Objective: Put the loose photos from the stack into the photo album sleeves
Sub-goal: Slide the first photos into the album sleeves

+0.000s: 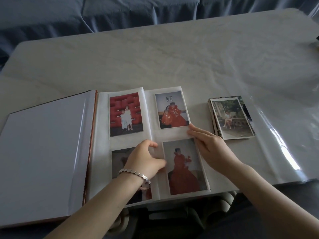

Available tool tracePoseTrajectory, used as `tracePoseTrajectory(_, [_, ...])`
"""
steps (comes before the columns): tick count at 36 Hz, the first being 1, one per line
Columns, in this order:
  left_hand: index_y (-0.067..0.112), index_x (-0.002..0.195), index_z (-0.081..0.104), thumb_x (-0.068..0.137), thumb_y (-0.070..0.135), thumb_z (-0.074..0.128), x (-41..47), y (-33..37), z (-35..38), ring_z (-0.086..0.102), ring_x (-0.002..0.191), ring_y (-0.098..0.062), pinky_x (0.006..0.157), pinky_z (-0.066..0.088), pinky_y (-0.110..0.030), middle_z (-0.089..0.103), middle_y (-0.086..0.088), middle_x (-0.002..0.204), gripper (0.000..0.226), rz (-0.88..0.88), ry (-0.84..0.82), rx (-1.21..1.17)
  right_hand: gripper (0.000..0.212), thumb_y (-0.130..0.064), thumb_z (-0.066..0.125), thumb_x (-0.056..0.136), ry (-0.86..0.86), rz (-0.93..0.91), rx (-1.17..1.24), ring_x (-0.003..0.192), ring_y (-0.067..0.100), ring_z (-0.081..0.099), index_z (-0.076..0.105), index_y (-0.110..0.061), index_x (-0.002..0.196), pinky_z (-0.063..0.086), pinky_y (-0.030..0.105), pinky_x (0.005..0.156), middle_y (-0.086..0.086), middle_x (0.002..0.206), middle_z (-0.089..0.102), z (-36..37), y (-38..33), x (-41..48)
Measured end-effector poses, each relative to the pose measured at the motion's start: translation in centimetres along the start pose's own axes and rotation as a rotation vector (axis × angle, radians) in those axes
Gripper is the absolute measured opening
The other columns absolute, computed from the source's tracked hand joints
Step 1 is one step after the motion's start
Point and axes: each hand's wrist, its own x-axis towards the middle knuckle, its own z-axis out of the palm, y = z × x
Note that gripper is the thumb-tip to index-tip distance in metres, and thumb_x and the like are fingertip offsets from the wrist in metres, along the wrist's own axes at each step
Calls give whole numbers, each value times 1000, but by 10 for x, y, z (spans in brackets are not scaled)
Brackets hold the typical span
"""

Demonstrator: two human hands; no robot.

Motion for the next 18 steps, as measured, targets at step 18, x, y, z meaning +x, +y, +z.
tracePoseTrajectory(18, [27,100,56,79,3,70,-1,0,-28,69,67,-5,58,49,-11,73,3,71,35,151,-203,-326,49,-25,67,84,205,484,482,67,4,57,51,-13,129,46,16,66,0,80,65,-13,-33,16])
